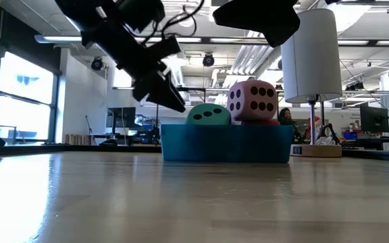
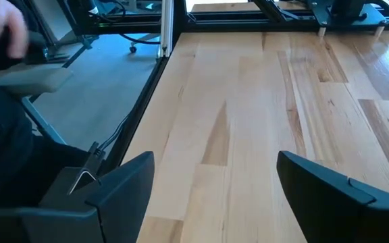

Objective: Pick & Place Dice
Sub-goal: Return to Home Position

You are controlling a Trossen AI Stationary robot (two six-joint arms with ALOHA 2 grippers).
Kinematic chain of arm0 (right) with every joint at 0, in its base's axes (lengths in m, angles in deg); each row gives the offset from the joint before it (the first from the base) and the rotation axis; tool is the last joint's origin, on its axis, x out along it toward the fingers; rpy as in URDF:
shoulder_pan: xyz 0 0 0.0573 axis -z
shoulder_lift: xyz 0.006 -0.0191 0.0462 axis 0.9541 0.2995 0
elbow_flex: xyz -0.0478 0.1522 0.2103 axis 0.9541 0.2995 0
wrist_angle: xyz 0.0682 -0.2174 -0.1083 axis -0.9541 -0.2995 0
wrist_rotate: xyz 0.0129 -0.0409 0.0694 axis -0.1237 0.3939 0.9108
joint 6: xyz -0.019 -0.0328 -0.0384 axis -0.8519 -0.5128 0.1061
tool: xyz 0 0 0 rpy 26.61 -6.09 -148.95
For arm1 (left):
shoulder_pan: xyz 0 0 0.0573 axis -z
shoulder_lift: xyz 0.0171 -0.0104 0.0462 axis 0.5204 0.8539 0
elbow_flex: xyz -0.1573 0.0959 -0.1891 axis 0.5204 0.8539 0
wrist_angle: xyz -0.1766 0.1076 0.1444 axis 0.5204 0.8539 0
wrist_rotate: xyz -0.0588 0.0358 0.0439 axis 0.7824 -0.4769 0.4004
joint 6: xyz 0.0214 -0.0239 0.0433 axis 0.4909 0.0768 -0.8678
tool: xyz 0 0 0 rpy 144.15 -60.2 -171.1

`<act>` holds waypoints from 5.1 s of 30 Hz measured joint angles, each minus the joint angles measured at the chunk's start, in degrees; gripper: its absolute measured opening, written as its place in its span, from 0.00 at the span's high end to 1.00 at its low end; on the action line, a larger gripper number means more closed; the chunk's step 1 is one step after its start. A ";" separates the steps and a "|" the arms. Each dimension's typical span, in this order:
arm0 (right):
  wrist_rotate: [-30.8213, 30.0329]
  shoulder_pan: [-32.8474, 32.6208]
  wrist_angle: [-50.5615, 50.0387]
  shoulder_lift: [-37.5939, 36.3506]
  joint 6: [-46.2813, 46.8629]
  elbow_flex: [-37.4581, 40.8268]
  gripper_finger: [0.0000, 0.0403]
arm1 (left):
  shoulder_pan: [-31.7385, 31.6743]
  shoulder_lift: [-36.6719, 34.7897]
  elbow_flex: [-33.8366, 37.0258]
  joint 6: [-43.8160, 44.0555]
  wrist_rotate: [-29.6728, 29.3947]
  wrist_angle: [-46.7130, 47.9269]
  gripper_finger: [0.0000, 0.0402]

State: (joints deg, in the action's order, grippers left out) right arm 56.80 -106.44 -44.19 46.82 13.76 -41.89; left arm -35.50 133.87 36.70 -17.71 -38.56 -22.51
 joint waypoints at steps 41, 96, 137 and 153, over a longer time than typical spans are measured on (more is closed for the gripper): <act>-12.80 -0.30 -60.11 -35.20 17.08 -0.02 0.24 | 33.91 -40.27 -0.02 45.20 -15.64 54.88 0.55; -3.05 5.55 -18.16 -98.82 -9.56 53.96 0.24 | 21.14 -37.33 1.86 29.60 -4.05 40.79 0.55; 3.61 16.74 -16.35 -96.67 -9.25 55.21 0.24 | 30.22 -46.02 9.66 24.94 4.08 32.13 0.55; 3.52 16.74 -16.31 -96.67 -9.23 55.23 0.24 | 33.61 -57.91 27.34 15.19 -5.16 13.52 0.55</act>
State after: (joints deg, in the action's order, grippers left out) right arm 60.32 -89.70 -60.49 -49.85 4.53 13.34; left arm -1.89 75.96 64.04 -2.52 -43.71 -8.99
